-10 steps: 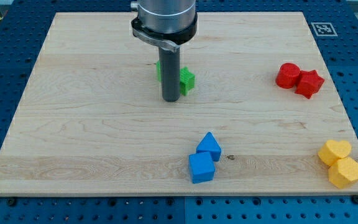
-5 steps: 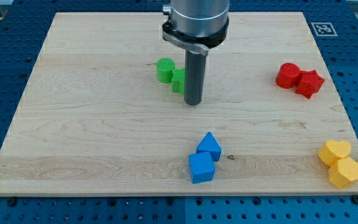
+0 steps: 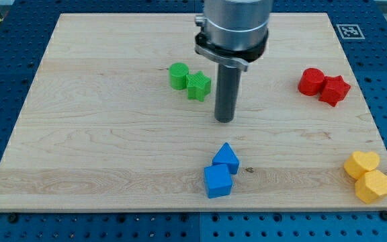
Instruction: Push the green star along with the green circle slightly up and left
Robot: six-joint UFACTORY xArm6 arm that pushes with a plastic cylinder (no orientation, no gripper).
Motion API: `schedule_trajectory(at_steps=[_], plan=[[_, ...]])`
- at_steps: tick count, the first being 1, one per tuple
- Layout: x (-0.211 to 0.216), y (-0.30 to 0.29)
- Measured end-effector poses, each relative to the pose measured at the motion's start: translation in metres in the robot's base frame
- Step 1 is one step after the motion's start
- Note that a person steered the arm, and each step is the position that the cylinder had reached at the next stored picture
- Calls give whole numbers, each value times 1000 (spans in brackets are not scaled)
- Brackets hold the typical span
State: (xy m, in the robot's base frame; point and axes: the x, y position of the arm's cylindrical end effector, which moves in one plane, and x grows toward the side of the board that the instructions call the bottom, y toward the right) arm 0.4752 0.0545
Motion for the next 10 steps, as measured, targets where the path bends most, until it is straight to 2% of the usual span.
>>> schedule_trajectory(at_steps=[2,8,9,10], plan=[[-17,-10],[-94,-100],[-96,-99],[-96,-72]])
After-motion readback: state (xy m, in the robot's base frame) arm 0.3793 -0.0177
